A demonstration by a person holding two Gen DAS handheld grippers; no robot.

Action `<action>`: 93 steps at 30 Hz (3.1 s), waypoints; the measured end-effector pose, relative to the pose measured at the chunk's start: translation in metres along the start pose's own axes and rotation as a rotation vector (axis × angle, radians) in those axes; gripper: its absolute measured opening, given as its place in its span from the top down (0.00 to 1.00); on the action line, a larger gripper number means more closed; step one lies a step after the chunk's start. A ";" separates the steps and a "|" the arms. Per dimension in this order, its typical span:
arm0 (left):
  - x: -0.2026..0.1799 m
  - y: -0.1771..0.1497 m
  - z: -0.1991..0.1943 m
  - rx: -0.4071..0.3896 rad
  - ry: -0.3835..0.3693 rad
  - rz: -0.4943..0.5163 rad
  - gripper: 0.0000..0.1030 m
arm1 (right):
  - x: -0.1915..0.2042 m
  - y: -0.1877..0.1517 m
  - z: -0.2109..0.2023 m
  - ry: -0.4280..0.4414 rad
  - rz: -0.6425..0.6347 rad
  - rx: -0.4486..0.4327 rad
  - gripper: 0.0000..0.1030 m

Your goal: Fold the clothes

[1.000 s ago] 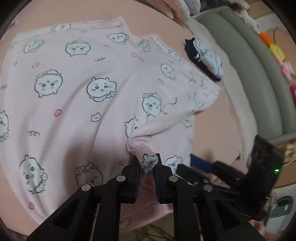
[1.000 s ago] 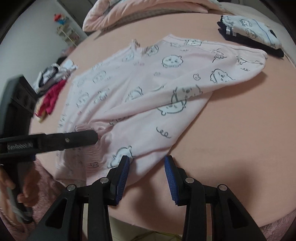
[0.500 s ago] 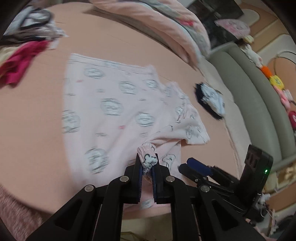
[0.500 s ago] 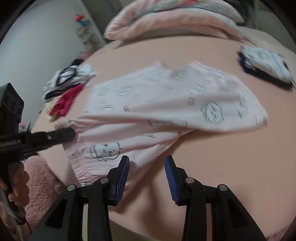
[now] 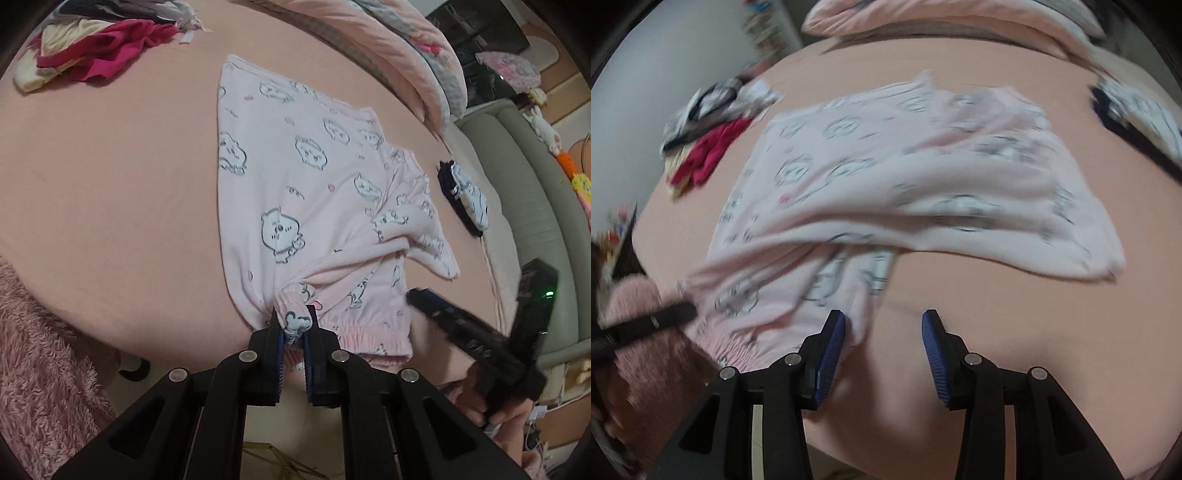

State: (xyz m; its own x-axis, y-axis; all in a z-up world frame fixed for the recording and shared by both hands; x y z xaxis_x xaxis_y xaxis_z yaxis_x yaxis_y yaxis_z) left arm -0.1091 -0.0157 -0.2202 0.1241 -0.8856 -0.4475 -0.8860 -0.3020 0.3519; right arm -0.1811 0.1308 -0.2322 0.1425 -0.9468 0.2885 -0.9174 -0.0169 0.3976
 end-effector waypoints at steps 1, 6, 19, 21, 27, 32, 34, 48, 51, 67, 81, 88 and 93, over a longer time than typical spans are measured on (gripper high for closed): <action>0.001 -0.001 0.001 0.005 -0.003 -0.012 0.93 | 0.002 0.000 -0.005 0.014 -0.003 -0.017 0.58; 0.004 0.002 -0.001 0.027 -0.022 -0.053 0.90 | 0.035 -0.006 -0.015 0.083 -0.086 -0.054 0.58; -0.004 0.019 -0.004 0.036 0.000 0.080 0.78 | 0.042 -0.020 -0.009 0.093 -0.059 -0.070 0.57; -0.009 0.015 -0.003 0.030 -0.008 0.095 0.78 | 0.050 -0.020 -0.011 0.094 -0.081 -0.086 0.57; -0.005 0.011 -0.004 -0.001 0.065 0.088 0.90 | 0.047 -0.025 0.005 0.025 -0.123 -0.017 0.57; -0.003 0.011 -0.017 -0.039 0.062 0.026 0.91 | 0.056 -0.017 -0.023 0.024 -0.179 -0.128 0.57; -0.001 0.008 -0.018 -0.029 0.064 0.010 0.91 | 0.065 -0.017 -0.029 0.031 -0.199 -0.136 0.57; -0.006 0.008 -0.015 0.021 0.192 0.087 0.74 | 0.009 -0.023 -0.029 0.050 -0.002 0.016 0.47; -0.037 0.023 -0.016 -0.011 0.246 0.264 0.74 | -0.025 -0.001 -0.054 -0.054 0.045 -0.037 0.47; -0.245 0.037 0.149 0.055 0.004 0.726 0.73 | -0.189 0.022 -0.073 -0.135 0.540 -0.073 0.46; -0.253 0.062 0.164 0.019 -0.082 0.706 0.96 | -0.187 0.023 -0.073 -0.229 0.453 -0.072 0.46; -0.169 0.149 0.057 -0.169 -0.143 0.477 0.96 | -0.151 0.068 -0.077 -0.172 0.326 -0.116 0.45; -0.085 0.197 0.019 -0.245 -0.112 0.347 0.96 | -0.099 0.146 -0.059 -0.178 0.144 -0.150 0.45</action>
State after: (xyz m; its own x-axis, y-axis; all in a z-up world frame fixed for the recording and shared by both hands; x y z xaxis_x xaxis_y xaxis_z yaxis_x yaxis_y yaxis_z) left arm -0.3023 0.0070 -0.1285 -0.2233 -0.9099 -0.3495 -0.7325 -0.0799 0.6761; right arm -0.3075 0.2406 -0.1515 -0.0656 -0.9778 0.1988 -0.8564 0.1574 0.4917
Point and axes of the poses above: each gripper's, at about its wrist camera, not at the fingertips, and z roughly the way its jaws point, x to its left, y to its top, the point moved 8 cm from there along z, roughly the way its jaws point, and after that the axes turned 7 degrees about z, right-handed, at the moved point
